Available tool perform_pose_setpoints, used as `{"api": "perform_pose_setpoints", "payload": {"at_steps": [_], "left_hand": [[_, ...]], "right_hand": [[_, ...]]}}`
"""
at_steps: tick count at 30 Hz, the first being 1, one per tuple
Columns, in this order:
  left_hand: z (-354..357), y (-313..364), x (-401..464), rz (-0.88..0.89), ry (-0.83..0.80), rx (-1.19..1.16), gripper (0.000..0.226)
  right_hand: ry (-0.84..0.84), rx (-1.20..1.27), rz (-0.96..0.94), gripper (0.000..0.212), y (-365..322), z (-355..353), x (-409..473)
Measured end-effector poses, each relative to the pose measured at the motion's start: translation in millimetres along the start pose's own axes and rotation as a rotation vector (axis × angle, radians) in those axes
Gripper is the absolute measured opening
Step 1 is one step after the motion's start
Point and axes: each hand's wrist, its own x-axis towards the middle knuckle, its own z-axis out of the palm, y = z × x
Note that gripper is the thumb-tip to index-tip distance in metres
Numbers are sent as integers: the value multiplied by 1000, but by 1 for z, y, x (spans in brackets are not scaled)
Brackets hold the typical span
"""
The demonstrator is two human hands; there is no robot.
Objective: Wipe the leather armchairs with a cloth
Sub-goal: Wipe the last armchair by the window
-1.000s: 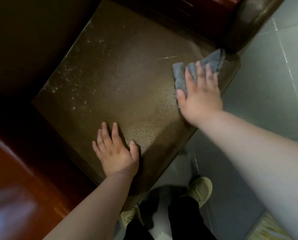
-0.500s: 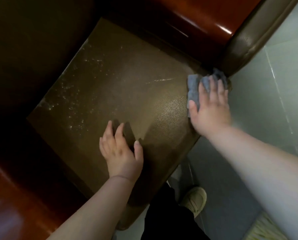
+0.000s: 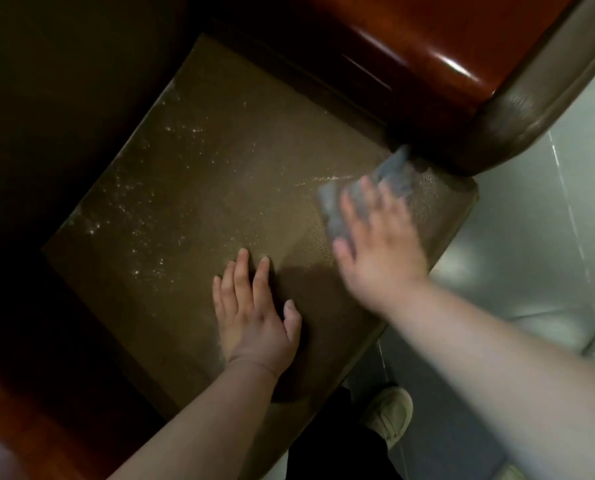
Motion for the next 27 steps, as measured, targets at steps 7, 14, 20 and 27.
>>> {"api": "perform_pose_setpoints", "payload": {"at_steps": [7, 14, 20, 27], "left_hand": [[6, -1, -1, 10, 8, -1, 76], [-1, 0, -1, -9, -76, 19, 79], [1, -1, -2, -9, -31, -37, 78], [-1, -5, -1, 44, -21, -32, 80]], "right_hand": [[-87, -44, -328, 77, 48, -12, 45], [-24, -38, -211, 73, -12, -8, 28], [-91, -124, -638, 76, 22, -11, 47], [18, -28, -125, 75, -17, -12, 55]]}}
